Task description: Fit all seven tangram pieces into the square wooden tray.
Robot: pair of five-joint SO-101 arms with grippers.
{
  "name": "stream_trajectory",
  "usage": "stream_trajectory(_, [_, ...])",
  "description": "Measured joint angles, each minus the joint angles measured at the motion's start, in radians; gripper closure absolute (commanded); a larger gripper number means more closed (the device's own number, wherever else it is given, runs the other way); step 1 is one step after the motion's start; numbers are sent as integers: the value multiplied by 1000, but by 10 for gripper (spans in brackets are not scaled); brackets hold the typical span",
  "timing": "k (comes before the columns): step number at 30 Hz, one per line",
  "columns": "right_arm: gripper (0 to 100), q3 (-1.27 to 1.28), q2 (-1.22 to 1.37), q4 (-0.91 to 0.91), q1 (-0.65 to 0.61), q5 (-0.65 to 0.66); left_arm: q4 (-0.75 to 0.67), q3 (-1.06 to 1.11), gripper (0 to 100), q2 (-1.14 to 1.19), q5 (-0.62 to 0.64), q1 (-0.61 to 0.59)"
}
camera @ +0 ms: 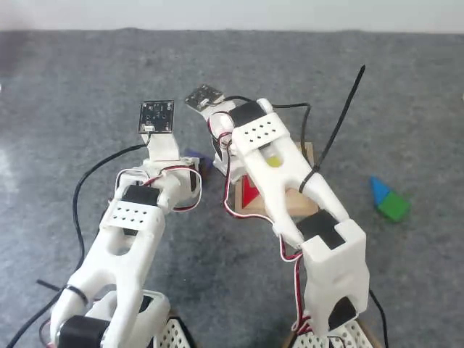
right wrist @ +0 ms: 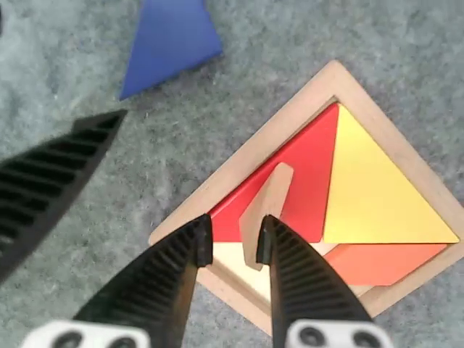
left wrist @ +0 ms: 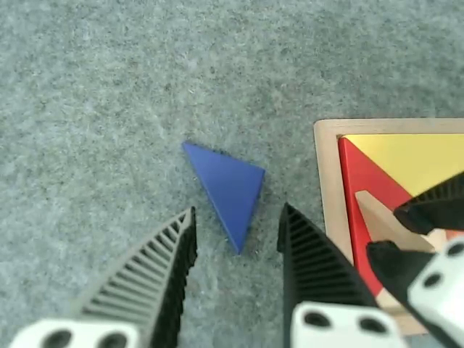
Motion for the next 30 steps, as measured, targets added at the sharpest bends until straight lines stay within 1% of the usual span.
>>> stream_trajectory(12, [880,31,0,0,74,54,0,0,818,0,0,0])
stream_trajectory(19, [880,34,0,0,127,58,0,0,818,0,0,0])
stream_trajectory(25, [883,110,0,-41,127,61,0,0,818,0,0,0])
stream_trajectory(30, [883,115,0,-49,124,54,0,0,818,0,0,0])
